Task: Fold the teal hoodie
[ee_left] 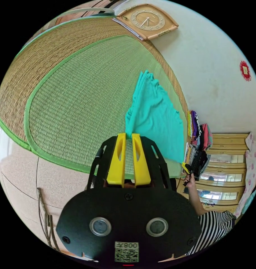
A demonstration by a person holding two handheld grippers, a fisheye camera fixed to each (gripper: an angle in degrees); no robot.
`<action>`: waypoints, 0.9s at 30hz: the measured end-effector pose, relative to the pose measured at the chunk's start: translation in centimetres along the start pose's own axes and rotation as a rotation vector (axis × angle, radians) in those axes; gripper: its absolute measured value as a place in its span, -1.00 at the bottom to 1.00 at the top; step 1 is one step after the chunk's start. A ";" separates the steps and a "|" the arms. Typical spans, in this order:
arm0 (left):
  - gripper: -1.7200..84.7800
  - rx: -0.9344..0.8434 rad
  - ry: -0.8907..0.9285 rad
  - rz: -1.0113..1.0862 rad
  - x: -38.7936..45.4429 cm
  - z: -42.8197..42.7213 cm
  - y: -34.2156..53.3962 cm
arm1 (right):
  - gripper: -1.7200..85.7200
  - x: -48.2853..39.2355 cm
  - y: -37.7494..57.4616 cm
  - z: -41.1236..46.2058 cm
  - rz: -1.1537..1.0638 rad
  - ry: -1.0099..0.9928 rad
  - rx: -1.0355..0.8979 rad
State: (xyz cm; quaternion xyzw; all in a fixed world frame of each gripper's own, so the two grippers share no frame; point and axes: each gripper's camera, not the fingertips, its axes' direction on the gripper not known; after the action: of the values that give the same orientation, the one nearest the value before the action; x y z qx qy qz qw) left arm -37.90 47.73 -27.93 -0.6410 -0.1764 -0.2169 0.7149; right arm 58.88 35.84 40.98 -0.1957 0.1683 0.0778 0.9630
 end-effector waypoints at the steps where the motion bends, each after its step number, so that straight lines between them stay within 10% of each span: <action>1: -0.85 0.030 -0.034 -0.007 0.6 0.1 1.3 | -0.93 0.3 1.0 -0.2 0.002 -0.018 0.005; 6: -0.81 0.102 -0.108 0.201 8.1 1.7 6.8 | -0.93 1.6 4.6 -1.2 0.016 -0.110 0.047; 12: -0.74 -0.215 0.069 0.836 27.9 14.7 15.7 | -0.93 0.3 6.4 -2.8 -0.045 -0.132 0.055; 17: -0.75 -0.303 -0.230 1.352 41.6 25.3 26.2 | -0.93 -1.2 7.6 -4.0 -0.110 -0.145 0.031; 27: -0.92 -0.300 -0.276 1.267 46.3 31.5 32.4 | -0.92 2.2 7.7 -6.5 -0.097 -0.127 0.077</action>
State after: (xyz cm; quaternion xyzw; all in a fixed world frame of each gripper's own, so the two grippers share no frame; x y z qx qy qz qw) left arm 19.31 77.84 -26.92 -0.7350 0.1765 0.3072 0.5782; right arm 57.35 40.43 31.87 -0.1613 0.0998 0.0370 0.9811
